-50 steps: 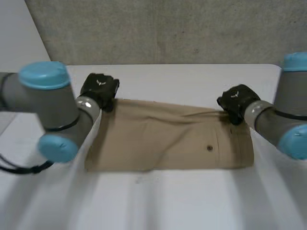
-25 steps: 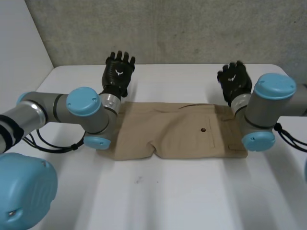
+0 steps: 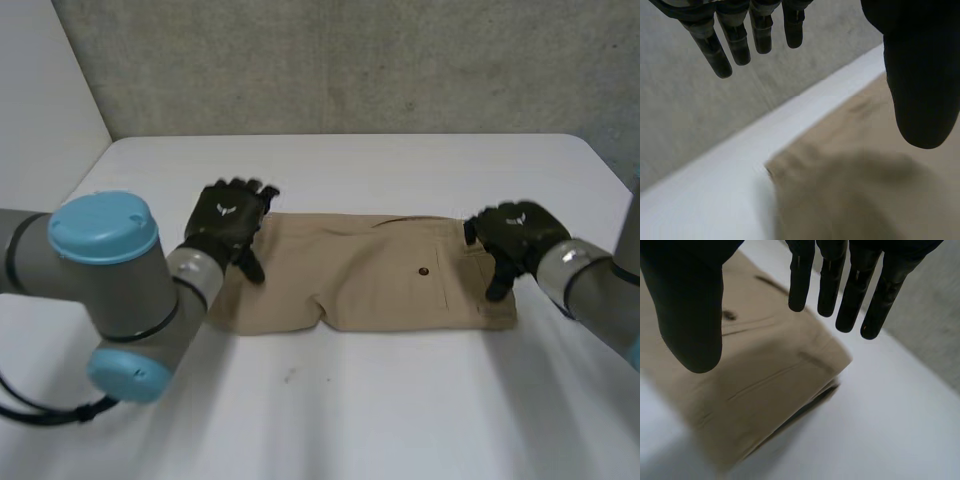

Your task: Fold the shorts.

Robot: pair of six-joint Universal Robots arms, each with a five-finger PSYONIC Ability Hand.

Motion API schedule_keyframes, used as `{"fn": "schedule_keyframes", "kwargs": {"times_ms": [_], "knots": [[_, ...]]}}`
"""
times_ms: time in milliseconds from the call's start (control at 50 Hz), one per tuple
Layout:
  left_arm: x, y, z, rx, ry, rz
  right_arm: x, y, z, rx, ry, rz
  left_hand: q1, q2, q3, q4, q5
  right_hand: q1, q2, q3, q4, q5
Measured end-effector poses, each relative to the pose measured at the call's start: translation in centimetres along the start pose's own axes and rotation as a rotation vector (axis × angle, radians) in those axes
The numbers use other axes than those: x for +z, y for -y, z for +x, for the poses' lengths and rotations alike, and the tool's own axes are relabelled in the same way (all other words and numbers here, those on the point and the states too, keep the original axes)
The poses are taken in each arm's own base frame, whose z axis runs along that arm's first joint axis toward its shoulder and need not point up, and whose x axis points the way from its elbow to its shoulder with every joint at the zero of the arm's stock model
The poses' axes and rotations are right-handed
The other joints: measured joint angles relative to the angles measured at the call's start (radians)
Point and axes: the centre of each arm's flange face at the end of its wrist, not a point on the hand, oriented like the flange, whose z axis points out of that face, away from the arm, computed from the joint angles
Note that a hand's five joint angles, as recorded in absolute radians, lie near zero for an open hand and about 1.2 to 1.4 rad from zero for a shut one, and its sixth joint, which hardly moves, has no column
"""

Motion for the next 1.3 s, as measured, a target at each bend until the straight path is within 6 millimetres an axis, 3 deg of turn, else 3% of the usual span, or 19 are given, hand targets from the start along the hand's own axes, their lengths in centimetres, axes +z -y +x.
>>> {"fn": "schedule_keyframes", "kwargs": {"times_ms": [120,260,300,320,400,600,620,660,800,900,920,940,1020,1060,1100,1140,1200,1280,1300], "knots": [[-2.0,-0.9,0.0,-0.066,-0.010,-0.076,-0.6,-2.2,-0.2,0.064,0.040,-0.034,0.000,0.000,0.000,0.000,0.000,0.001,0.004,0.005,0.002,0.003],[-3.2,-1.8,0.2,-0.078,-0.016,-0.114,1.0,-4.7,-0.5,0.066,0.016,0.002,0.000,0.000,0.000,0.000,0.000,0.056,0.069,0.066,0.061,0.060],[-3.3,-1.9,0.3,-0.076,-0.017,-0.115,1.4,-5.2,-0.5,0.060,0.007,0.010,0.000,0.000,0.000,0.000,0.000,0.120,0.141,0.141,0.132,0.129],[-3.3,-1.9,0.3,-0.075,-0.017,-0.116,1.9,-5.6,-0.5,0.053,-0.007,0.018,0.000,0.000,0.000,0.000,0.000,0.296,0.371,0.370,0.367,0.352],[-3.3,-2.0,0.3,-0.073,-0.015,-0.116,2.7,-6.2,0.0,0.042,-0.047,0.021,0.000,0.000,0.000,0.000,0.000,0.469,0.660,0.637,0.658,0.612],[-3.9,-1.2,0.0,-0.073,-0.004,-0.097,2.4,-5.7,2.4,0.030,-0.134,0.015,0.000,0.000,0.000,0.000,0.000,0.476,0.668,0.648,0.678,0.629],[-4.3,-0.6,-0.3,-0.073,0.003,-0.082,1.2,-4.9,4.1,-0.003,-0.175,0.000,0.000,0.000,0.000,0.000,0.000,0.476,0.668,0.648,0.678,0.629],[-4.7,0.0,-0.7,-0.075,0.014,-0.067,0.3,-4.7,5.2,-0.041,-0.193,-0.032,0.000,0.000,0.000,0.000,0.000,0.498,0.668,0.648,0.681,0.629],[-5.7,1.4,-2.4,-0.085,0.059,-0.030,-1.1,-4.5,7.6,-0.187,-0.211,-0.127,0.000,0.000,0.000,0.000,0.000,0.498,0.668,0.657,0.681,0.635],[-6.2,1.9,-3.3,-0.090,0.084,-0.013,-1.1,-2.6,8.0,-0.328,-0.216,-0.106,0.000,0.000,0.000,0.000,0.000,0.509,0.668,0.658,0.681,0.635],[-6.3,2.0,-3.4,-0.090,0.088,-0.010,-0.9,-1.3,7.4,-0.370,-0.207,-0.066,0.000,0.000,0.000,0.000,0.000,0.510,0.668,0.658,0.681,0.635],[-6.3,2.0,-3.4,-0.090,0.088,-0.010,-0.9,-1.3,7.4,-0.370,-0.207,-0.066,0.000,0.000,0.000,0.000,0.000,0.510,0.668,0.658,0.681,0.635],[-6.2,2.1,-3.5,-0.090,0.091,-0.004,-0.6,3.1,3.5,-0.465,-0.147,0.093,0.000,0.000,0.000,0.000,0.000,0.510,0.668,0.676,0.682,0.649],[-6.2,2.2,-3.5,-0.090,0.091,-0.003,-0.6,3.9,2.4,-0.481,-0.128,0.128,0.000,0.000,0.000,0.000,0.000,0.510,0.668,0.676,0.682,0.649],[-6.2,2.2,-3.5,-0.090,0.090,0.000,-0.5,5.4,-0.4,-0.515,-0.075,0.209,0.000,0.000,0.000,0.000,0.000,0.510,0.668,0.685,0.682,0.650],[-6.2,2.3,-3.4,-0.089,0.089,0.005,-0.7,6.6,-4.7,-0.553,0.018,0.310,0.000,0.000,0.000,0.000,0.000,0.522,0.668,0.687,0.682,0.650],[-6.1,2.4,-3.4,-0.089,0.089,0.007,-1.2,6.8,-9.3,-0.583,0.145,0.395,0.000,0.000,0.000,0.000,0.000,0.532,0.668,0.688,0.682,0.650],[-6.1,2.6,-3.5,-0.089,0.092,0.012,-2.5,5.4,-15.3,-0.608,0.360,0.472,0.000,0.000,0.000,0.000,0.000,0.523,0.660,0.674,0.669,0.644],[-6.0,2.6,-3.6,-0.089,0.093,0.014,-2.8,4.9,-16.4,-0.609,0.411,0.484,0.000,0.000,0.000,0.000,0.000,0.370,0.443,0.471,0.468,0.471]]}}
